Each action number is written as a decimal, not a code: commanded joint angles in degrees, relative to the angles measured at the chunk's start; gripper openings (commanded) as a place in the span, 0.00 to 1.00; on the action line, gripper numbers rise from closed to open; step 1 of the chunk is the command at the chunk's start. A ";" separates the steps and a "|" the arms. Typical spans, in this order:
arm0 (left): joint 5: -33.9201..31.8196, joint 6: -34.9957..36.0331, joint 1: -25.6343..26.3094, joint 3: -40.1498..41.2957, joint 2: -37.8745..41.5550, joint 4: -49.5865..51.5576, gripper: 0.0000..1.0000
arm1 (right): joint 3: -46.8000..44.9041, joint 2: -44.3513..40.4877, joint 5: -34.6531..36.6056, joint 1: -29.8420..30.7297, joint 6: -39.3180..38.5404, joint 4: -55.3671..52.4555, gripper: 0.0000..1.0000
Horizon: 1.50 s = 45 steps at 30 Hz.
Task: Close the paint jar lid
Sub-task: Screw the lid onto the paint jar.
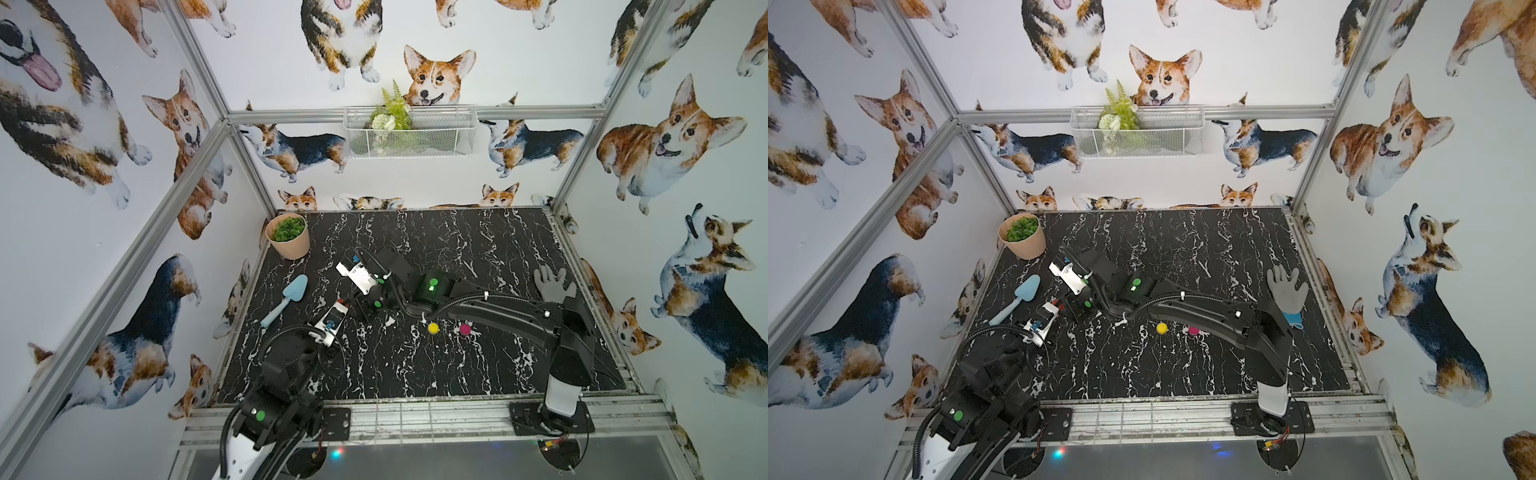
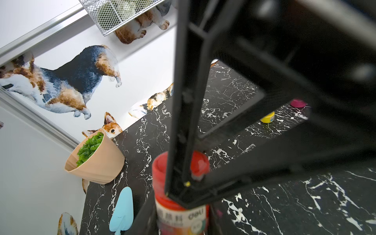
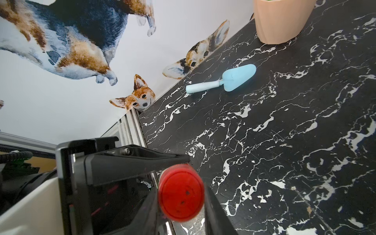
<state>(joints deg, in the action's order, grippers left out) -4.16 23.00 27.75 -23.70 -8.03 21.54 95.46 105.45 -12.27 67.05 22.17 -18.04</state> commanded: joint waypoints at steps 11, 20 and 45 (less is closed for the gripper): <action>5.79 -0.06 0.12 -0.55 -0.49 -10.38 0.33 | -8.28 -4.76 4.47 0.17 1.48 6.40 0.71; 7.98 -0.86 0.12 -0.64 -1.61 -10.10 0.34 | -18.20 -15.57 7.05 -0.13 -7.04 8.55 0.80; 22.97 -3.32 0.11 -0.47 -1.90 -10.73 0.35 | -13.73 -19.38 -16.35 -6.76 -45.27 2.12 0.68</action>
<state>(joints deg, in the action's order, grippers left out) 17.65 19.31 27.86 -23.99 -9.89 12.78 80.31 85.43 -26.15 60.34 -19.70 -14.11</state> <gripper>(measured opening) 0.356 0.677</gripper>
